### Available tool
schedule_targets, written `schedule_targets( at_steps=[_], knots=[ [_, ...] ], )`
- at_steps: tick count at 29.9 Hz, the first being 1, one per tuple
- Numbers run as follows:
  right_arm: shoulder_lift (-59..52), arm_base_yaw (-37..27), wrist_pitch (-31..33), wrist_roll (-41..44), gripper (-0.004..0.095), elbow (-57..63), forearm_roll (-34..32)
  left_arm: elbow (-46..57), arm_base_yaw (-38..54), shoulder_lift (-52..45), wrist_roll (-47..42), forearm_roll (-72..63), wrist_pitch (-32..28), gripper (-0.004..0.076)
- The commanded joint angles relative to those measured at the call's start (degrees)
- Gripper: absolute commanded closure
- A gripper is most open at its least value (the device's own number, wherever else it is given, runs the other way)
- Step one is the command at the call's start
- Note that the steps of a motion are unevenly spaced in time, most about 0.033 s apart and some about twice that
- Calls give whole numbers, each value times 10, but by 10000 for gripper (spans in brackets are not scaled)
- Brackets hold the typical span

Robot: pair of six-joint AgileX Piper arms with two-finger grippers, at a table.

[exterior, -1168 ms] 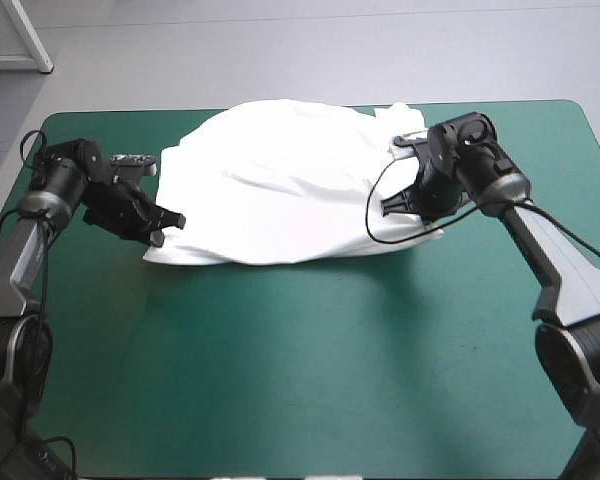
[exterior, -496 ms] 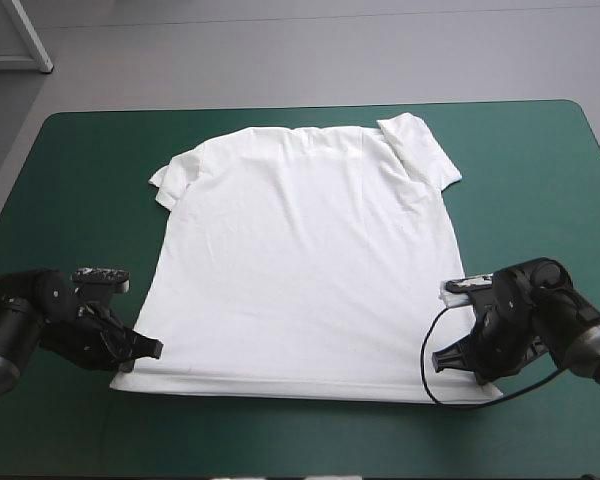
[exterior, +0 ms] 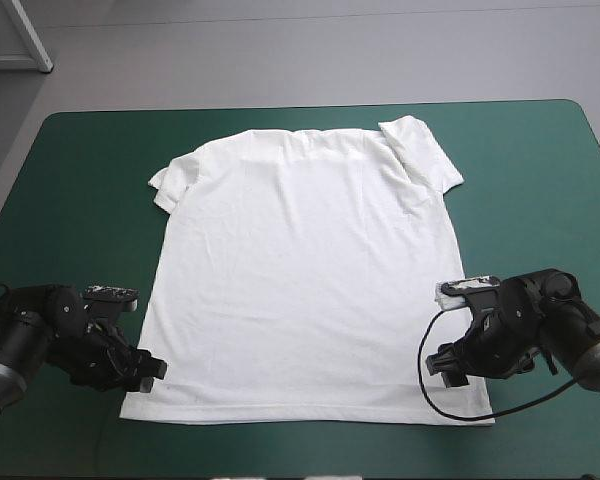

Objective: Fold the cloth

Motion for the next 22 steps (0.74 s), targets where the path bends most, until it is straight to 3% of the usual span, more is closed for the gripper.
schedule_targets(
  at_steps=[1,8,13,22],
  knots=[
    [-13,0,-46,3,99,-23,-11,-23,-3,-6,-8,-8,1,222],
    [-13,0,-80,55,99,-62,-49,-138,-3,59,-27,27,-51,222],
    [-13,0,-88,62,99,-65,-54,-254,-3,164,-35,31,-103,225],
    [-13,0,-114,72,99,-65,-57,-398,-3,352,-36,23,-128,225]
  ],
)
